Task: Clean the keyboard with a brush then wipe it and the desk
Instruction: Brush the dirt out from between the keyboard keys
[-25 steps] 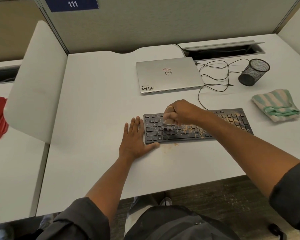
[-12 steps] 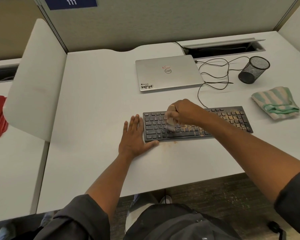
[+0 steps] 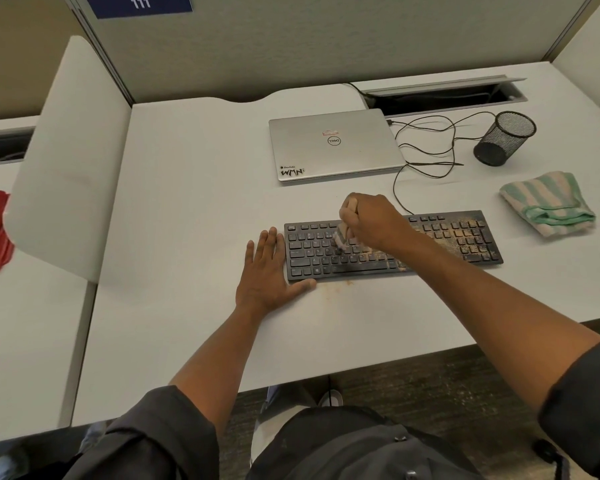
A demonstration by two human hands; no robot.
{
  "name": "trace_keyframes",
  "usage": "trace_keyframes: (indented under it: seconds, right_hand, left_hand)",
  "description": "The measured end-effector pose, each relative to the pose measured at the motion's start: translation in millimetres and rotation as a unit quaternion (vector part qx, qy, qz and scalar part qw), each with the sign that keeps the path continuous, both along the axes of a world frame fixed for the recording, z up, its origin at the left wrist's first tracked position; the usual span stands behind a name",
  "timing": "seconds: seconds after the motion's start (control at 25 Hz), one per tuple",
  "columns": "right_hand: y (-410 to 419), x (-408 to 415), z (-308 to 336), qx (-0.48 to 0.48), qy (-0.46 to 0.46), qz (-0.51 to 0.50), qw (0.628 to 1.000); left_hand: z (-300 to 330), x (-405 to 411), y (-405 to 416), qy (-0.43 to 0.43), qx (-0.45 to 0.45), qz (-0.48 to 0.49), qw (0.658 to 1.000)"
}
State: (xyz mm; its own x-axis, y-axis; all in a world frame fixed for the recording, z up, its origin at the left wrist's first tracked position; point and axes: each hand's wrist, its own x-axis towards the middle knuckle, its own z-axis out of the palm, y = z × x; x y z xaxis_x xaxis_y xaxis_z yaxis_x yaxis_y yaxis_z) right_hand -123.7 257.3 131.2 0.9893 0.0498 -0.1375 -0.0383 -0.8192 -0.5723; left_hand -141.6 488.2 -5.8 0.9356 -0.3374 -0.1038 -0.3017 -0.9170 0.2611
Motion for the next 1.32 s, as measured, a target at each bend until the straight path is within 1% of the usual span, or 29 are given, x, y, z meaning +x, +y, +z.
trace_keyframes:
  seconds: [0.04,0.08,0.2,0.24,0.28,0.36,0.4,0.44,0.56,0.6,0.76,0.8,0.84,0.96,1.0,1.04,1.12,1.16,1.2,1.24,1.32]
  right_hand:
    - [0,-1,-3,-0.002,0.004,-0.008,1.0]
    - [-1,-3,-6,0.0,0.03,-0.004,1.0]
    - [-4,-4,-2,0.026,0.168,0.028,0.985]
    - [-6,-2,2,0.041,0.175,0.025,0.983]
    - [-8,0,4,0.061,0.148,0.008,0.987]
    - [-11,1,4,0.11,0.064,-0.046,0.991]
    - [-11,0,1,0.128,0.049,-0.061,0.989]
    - [-11,-2,-3,0.133,0.058,-0.059,0.988]
    - [-14,-6,-8,0.133,0.163,-0.015,0.978]
    - [-16,-4,-9,0.143,0.18,-0.011,0.973]
    - [-16,-1,-13,0.197,0.14,-0.042,0.969]
    - [-14,-2,-14,0.193,0.143,-0.044,0.97]
    - [-13,-4,-15,0.163,0.142,-0.047,0.975]
    - [-12,2,-8,-0.004,0.085,-0.069,0.994]
    - [-11,3,-4,-0.033,0.063,-0.071,0.995]
    - [-9,3,-2,-0.018,0.059,-0.067,0.996]
    - [-4,0,-3,0.102,0.096,-0.058,0.988]
    - [-4,-3,-6,0.139,0.117,-0.063,0.981]
    - [-3,-5,-9,0.135,0.12,-0.069,0.981]
    - [-5,-6,-12,0.103,0.104,-0.081,0.986]
    - [-10,-3,-14,0.001,0.03,-0.113,0.993]
  left_hand:
    - [0,0,0,0.0,0.0,0.0,1.0]
    - [0,0,0,0.001,-0.001,0.001,1.0]
    - [1,-1,0,0.001,-0.001,0.001,1.0]
    - [1,-1,0,0.002,-0.001,0.002,1.0]
    - [1,-1,0,0.002,0.0,0.003,1.0]
    - [1,0,-1,0.003,0.0,0.003,1.0]
    - [1,0,-1,0.005,0.001,0.002,1.0]
    - [1,0,0,0.007,0.0,0.002,1.0]
    - [1,0,-1,0.005,0.002,0.001,1.0]
    - [1,0,0,0.004,0.002,0.0,1.0]
    - [1,0,0,0.005,0.004,0.001,1.0]
    - [1,0,-1,0.005,0.005,0.0,1.0]
    - [1,0,-1,0.005,0.005,0.002,1.0]
    - [1,-1,-1,0.005,-0.001,0.004,1.0]
    - [1,-1,-1,0.005,-0.002,0.003,1.0]
    - [1,-1,-1,0.005,-0.002,0.004,1.0]
    - [0,-1,-1,0.006,-0.001,0.002,1.0]
    - [1,-1,-1,0.005,-0.001,0.001,1.0]
    - [1,-1,-1,0.004,-0.001,0.001,1.0]
    - [1,-1,0,0.003,-0.002,0.002,1.0]
    - [0,0,0,0.003,-0.004,0.003,1.0]
